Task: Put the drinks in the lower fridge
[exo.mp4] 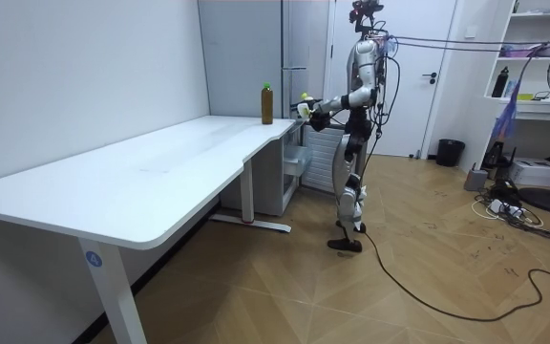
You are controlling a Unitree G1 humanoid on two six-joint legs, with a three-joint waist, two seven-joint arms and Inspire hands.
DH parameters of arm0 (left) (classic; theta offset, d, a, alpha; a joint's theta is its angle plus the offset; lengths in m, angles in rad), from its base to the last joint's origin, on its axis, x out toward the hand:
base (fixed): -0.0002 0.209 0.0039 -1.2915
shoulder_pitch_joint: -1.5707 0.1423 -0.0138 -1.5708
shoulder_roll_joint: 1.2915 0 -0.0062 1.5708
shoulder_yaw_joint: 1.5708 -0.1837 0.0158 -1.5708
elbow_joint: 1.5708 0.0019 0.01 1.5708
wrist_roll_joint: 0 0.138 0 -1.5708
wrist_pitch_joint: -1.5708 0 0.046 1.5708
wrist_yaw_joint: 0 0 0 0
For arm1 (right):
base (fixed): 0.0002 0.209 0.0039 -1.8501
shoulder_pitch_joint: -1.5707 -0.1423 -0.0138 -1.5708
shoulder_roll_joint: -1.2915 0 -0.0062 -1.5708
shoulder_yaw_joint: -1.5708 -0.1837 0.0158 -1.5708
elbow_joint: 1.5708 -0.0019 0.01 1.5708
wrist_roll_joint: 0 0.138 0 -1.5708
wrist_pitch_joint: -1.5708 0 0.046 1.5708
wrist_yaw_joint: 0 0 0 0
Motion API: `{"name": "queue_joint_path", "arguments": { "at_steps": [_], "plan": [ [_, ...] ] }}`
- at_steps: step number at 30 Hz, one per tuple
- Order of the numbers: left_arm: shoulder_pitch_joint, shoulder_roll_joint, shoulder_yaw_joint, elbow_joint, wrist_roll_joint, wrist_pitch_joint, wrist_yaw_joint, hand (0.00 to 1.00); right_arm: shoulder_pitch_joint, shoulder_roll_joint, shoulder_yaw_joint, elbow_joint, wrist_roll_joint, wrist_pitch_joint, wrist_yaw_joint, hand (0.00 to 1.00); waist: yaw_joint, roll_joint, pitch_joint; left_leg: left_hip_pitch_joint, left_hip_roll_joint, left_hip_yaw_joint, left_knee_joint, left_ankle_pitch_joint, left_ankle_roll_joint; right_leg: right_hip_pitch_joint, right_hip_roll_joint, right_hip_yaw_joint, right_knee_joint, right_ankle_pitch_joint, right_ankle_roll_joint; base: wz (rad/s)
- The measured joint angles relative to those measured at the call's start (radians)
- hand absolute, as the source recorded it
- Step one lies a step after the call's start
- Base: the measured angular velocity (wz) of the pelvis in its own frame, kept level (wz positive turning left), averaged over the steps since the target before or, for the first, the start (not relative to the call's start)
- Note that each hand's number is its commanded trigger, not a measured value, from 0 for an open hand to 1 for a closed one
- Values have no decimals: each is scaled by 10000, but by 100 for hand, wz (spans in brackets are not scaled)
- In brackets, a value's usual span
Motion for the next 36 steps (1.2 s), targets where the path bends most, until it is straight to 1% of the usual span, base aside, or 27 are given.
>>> {"name": "queue_joint_path", "arguments": {
  "at_steps": [2, 6, 9, 12, 14, 15, 18, 19, 20, 21, 22, 23, 25, 26, 28, 30, 31, 32, 33, 34, 36],
  "plan": [
    [-3, 38, 8, -205, -2, 0, 2, 0, -1, -23, -9, -49, 124, -90, 84, 100, -32, -5, -4, 3, -1, 9, -1, 0, 0, -1, -1, 8, -4, 0, 0, 0],
    [-110, 55, 19, -358, -11, -4, 2, 0, -1, -48, -8, -54, 503, -94, 217, 100, -33, -5, -5, 17, 0, 39, -1, 0, 0, 3, 4, 42, -4, 0, 0, 0],
    [-218, 59, 59, -377, -312, -3, -2, 0, 1, -52, 8, -52, 827, -93, 319, 100, -56, -13, -10, 32, 32, 78, 7, 0, 0, 12, 5, 65, 2, 0, 0, 0],
    [-388, 44, 189, -541, -459, -3, -118, 0, 20, -85, -64, -23, 821, -93, 348, 100, -24, -12, -12, 41, 40, 103, 33, -1, 0, 14, 6, 104, 21, 1, 0, 0],
    [-496, 49, 267, -733, -790, -22, -121, 0, 24, -291, -70, -13, 813, -99, 352, 100, 10, 1, -20, 98, 41, 120, 17, -1, 0, 32, 8, 148, 54, 1, 0, -5],
    [-495, 58, 296, -816, -790, -22, -121, 0, 25, -298, -71, -16, 813, -100, 352, 100, 28, 5, -22, 110, 41, 117, 13, -2, 1, 35, 8, 161, 69, 0, 0, -4],
    [-527, 34, 598, -1686, -1048, -32, -153, 0, 25, -489, -116, 66, 808, -85, 404, 100, 67, 13, -22, 106, 44, 95, 6, -3, 2, 12, 12, 187, 86, 0, 0, 0],
    [-659, -31, 739, -2113, -1389, -131, -244, 0, 29, -571, -118, 174, 795, -57, 411, 100, 148, 26, -22, 121, 44, 100, -2, -3, 3, 11, 11, 183, 96, 0, 0, -3],
    [-900, -113, 843, -2365, -1731, -362, -339, 0, 38, -644, -127, 242, 737, 38, 412, 100, 278, 51, -28, 155, 45, 114, -17, -3, 3, 16, 11, 178, 110, 0, 0, -4],
    [-991, -126, 892, -2473, -1897, -482, -352, 0, 43, -672, -131, 266, 660, 76, 416, 100, 302, 72, -41, 168, 48, 119, -25, -2, 3, 20, 12, 181, 115, 0, 0, -4],
    [-1103, -186, 1066, -2692, -2103, -612, -406, 0, 127, -717, -165, 263, 546, 113, 421, 100, 366, 131, -79, 186, 49, 125, -28, -2, 3, 35, 6, 172, 117, 0, 0, -3],
    [-1150, -150, 1235, -2849, -2272, -731, -461, 0, 266, -740, -201, 258, 541, 113, 425, 100, 432, 208, -112, 210, 54, 158, -35, -2, 3, 45, 6, 180, 117, 0, 0, -4],
    [-1178, -105, 1474, -2968, -2330, -848, -473, 0, 386, -788, -217, 254, 541, 129, 425, 100, 518, 325, -99, 240, 60, 211, -48, -2, 3, 55, 7, 204, 117, 0, 0, -7],
    [-1178, -46, 1591, -3090, -2326, -849, -467, 0, 391, -795, -219, 251, 542, 129, 424, 100, 567, 383, -71, 243, 60, 203, -56, -2, 3, 58, 10, 198, 119, 0, 0, 0],
    [-1177, 86, 1786, -3382, -2317, -849, -423, 0, 389, -792, -230, 207, 544, 129, 424, 100, 593, 422, -58, 279, 64, 189, -80, -1, 2, 81, 17, 189, 120, 0, 0, 0],
    [-1178, 121, 2233, -3674, -2281, -851, -437, 0, 451, -809, -431, 153, 382, 129, 426, 100, 755, 455, -51, 373, 74, 225, -154, -2, 2, 125, 19, 198, 125, 0, 0, -6],
    [-1178, 139, 2640, -3901, -2309, -877, -419, 0, 575, -781, -637, 95, 312, 128, 427, 100, 851, 457, -52, 396, 81, 240, -185, -4, 0, 145, 20, 187, 123, 0, 1, 0],
    [-1178, 153, 3029, -4059, -2296, -1021, -331, 0, 638, -767, -725, 75, 273, 126, 432, 100, 902, 451, -48, 400, 82, 232, -197, -4, 0, 163, 19, 164, 118, 0, 1, 0],
    [-1178, 144, 3206, -4103, -2264, -1099, -265, 0, 682, -758, -777, 73, 225, 127, 432, 100, 911, 442, -44, 415, 80, 232, -210, -3, -1, 173, 19, 164, 115, 0, 1, 0],
    [-1176, 104, 3519, -4133, -2123, -1241, -135, 0, 840, -761, -944, 70, 170, 127, 443, 100, 1013, 438, -41, 459, 71, 232, -245, -2, 0, 205, 11, 162, 116, -2, 3, 0],
    [-1158, 81, 4014, -4150, -1965, -1315, 157, 0, 1095, -732, -1304, 57, 20, 127, 517, 100, 1184, 439, -42, 466, 62, 235, -273, -2, 2, 192, 11, 187, 118, -4, 6, -2]
  ]
}}
